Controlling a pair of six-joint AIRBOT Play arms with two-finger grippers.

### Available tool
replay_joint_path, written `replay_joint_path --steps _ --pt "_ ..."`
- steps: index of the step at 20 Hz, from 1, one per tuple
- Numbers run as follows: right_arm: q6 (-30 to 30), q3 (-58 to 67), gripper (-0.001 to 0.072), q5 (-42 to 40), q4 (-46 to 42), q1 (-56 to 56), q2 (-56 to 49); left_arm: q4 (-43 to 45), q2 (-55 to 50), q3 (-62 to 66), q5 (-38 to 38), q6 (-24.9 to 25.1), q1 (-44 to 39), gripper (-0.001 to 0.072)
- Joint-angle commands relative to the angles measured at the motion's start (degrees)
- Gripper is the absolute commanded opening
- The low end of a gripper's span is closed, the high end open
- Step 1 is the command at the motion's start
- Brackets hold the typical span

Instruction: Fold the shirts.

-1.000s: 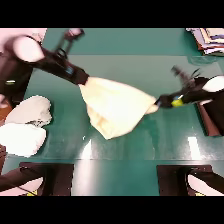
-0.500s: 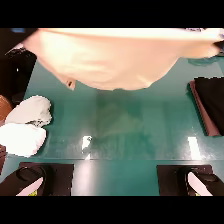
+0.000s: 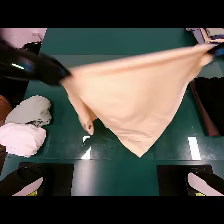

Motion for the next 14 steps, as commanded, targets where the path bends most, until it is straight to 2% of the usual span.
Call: replay_joint_path --steps 1,5,9,10,11,12,14 --pt "0.5 -11.3 0.0014 0.5 -6.5 6.6 -5.6 -1.2 -3.3 -19.0 2.2 1.7 -1.2 0.0028" --pt "0.5 -25.7 0.0013 -7.1 -8.0 11.0 -6.8 -4.5 -3.7 -39.6 15.1 2.5 -5.7 0.0029" --pt "0.5 -30.8 0.0014 -8.7 -7.5 12.0 -6.8 -8.5 -3.6 -44.6 22.5 3.2 -7.0 0.0032" --pt "0.5 -30.8 0.0014 -8.7 -7.5 12.0 -6.8 -8.9 -3.6 -44.3 23.3 3.2 -7.0 0.0151" --pt "0.5 -30.8 0.0014 -8.7 -7.5 12.0 -6.8 -8.9 -3.5 -43.5 23.4 3.2 -7.0 0.0418" --pt "0.5 -30.8 0.0013 -8.8 -7.5 12.0 -6.7 -8.7 -3.5 -42.0 22.8 3.2 -6.6 0.0558" --pt "0.5 -30.8 0.0014 -8.7 -7.5 12.0 -6.7 -6.4 -3.5 -36.4 19.3 3.4 -4.8 0.0550"
